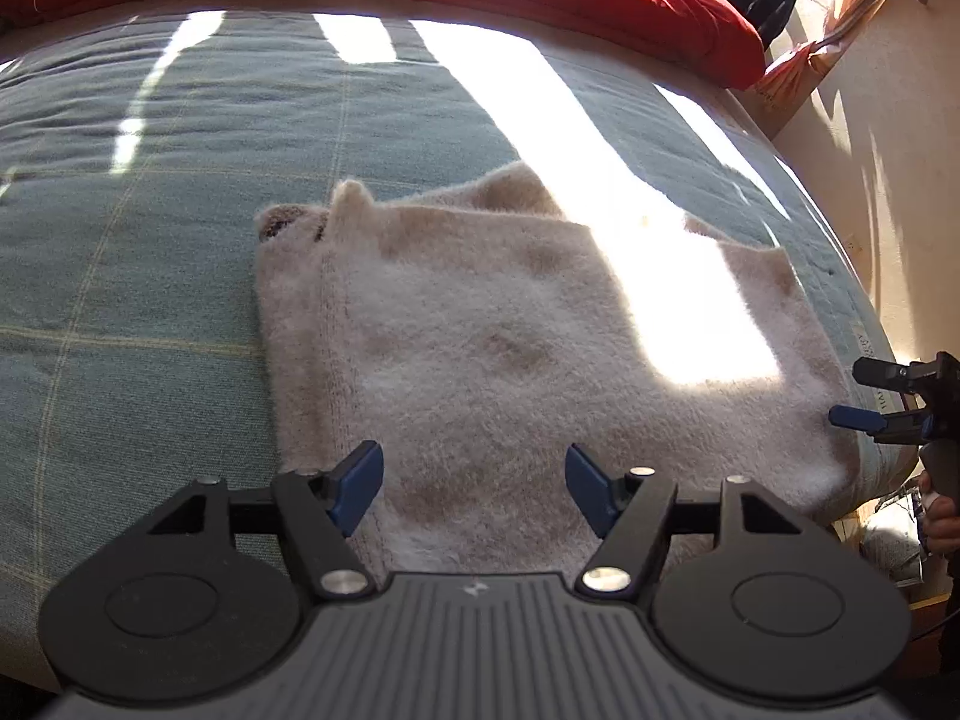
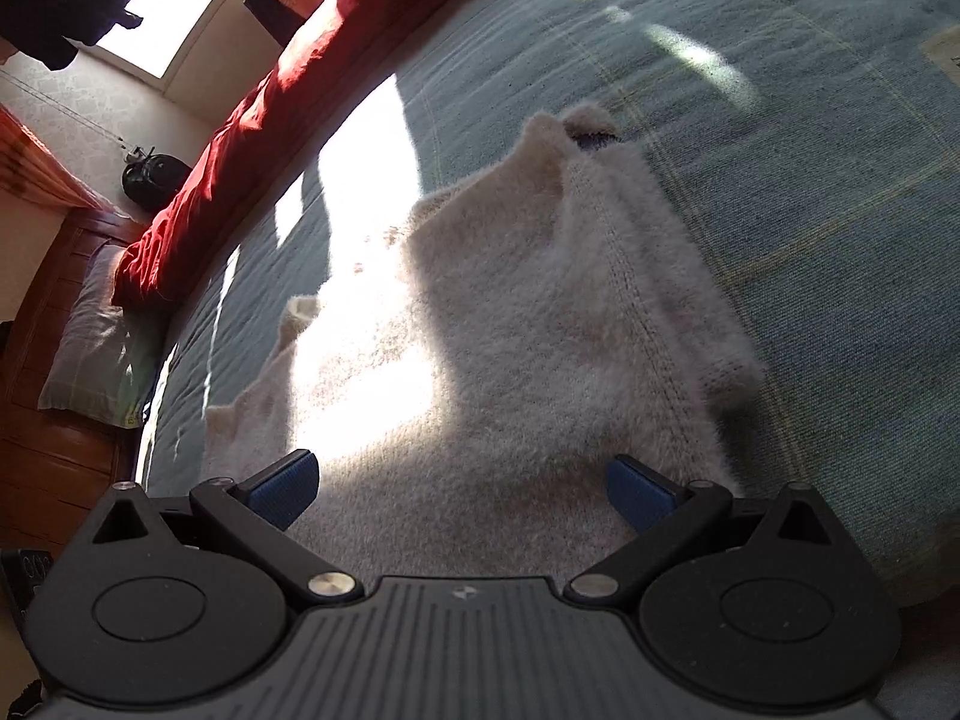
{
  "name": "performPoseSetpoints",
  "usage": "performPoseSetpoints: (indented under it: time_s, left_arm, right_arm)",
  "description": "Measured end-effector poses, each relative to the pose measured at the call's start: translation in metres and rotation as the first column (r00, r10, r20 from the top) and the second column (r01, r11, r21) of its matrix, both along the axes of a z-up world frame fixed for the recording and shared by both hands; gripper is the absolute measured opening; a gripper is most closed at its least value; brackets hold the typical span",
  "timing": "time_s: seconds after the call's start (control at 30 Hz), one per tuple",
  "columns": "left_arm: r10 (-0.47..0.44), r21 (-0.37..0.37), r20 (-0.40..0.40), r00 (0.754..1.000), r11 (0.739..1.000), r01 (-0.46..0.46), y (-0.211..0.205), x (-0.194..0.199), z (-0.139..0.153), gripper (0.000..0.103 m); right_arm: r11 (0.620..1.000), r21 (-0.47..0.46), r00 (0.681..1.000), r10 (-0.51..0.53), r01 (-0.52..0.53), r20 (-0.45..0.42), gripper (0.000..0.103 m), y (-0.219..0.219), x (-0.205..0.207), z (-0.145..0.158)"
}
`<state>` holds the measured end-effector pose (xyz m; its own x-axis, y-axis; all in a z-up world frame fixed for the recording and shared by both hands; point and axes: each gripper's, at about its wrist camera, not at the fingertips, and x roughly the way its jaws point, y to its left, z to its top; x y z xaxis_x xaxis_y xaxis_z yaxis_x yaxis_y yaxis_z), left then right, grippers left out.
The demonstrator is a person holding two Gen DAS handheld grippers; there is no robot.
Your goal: Fold clothes
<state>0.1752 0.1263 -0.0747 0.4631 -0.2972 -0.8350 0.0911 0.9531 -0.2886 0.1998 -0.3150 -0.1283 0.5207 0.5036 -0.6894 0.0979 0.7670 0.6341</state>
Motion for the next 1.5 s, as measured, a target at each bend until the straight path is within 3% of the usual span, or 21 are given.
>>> performPoseSetpoints:
  time_s: [0.17, 0.33, 0.57, 0.67, 0.8, 0.9, 1.03, 1.5]
  left_arm:
    - [0.010, 0.009, 0.037, 0.999, 1.000, -0.010, -0.005, 0.033, -0.007, 0.070]
    - [0.045, 0.014, -0.024, 0.999, 0.999, -0.045, 0.010, 0.041, -0.036, 0.070]
    - [0.056, 0.001, 0.050, 0.997, 0.998, -0.056, 0.021, 0.034, -0.013, 0.070]
    - [0.117, -0.033, 0.046, 0.992, 0.993, -0.116, 0.043, 0.045, -0.014, 0.071]
    - [0.212, -0.091, -0.024, 0.977, 0.973, -0.213, 0.073, 0.059, -0.035, 0.073]
    - [0.188, -0.127, -0.073, 0.979, 0.972, -0.196, 0.082, 0.062, -0.052, 0.073]
    - [0.159, -0.103, -0.102, 0.982, 0.980, -0.169, 0.081, 0.064, -0.065, 0.073]
    - [0.076, -0.122, -0.066, 0.995, 0.989, -0.084, 0.077, 0.074, -0.070, 0.074]
  right_arm:
    - [0.995, -0.072, 0.992, 0.080, -0.074, 0.095, 0.103, 0.027, 0.019, 0.017]
    - [0.986, -0.141, 0.993, 0.100, -0.092, 0.057, 0.103, 0.034, 0.027, 0.002]
    - [0.991, -0.093, 0.994, 0.098, -0.093, 0.055, 0.103, 0.022, 0.024, -0.018]
    - [0.990, -0.101, 0.993, 0.105, -0.100, 0.051, 0.103, 0.023, 0.026, -0.018]
    - [0.987, -0.120, 0.992, 0.114, -0.107, 0.054, 0.103, 0.028, 0.027, -0.019]
    - [0.984, -0.129, 0.989, 0.132, -0.123, 0.064, 0.103, 0.028, 0.026, -0.019]
    - [0.982, -0.140, 0.988, 0.140, -0.130, 0.066, 0.103, 0.030, 0.026, -0.019]
    - [0.960, -0.236, 0.986, 0.162, -0.149, 0.036, 0.103, 0.044, 0.032, -0.016]
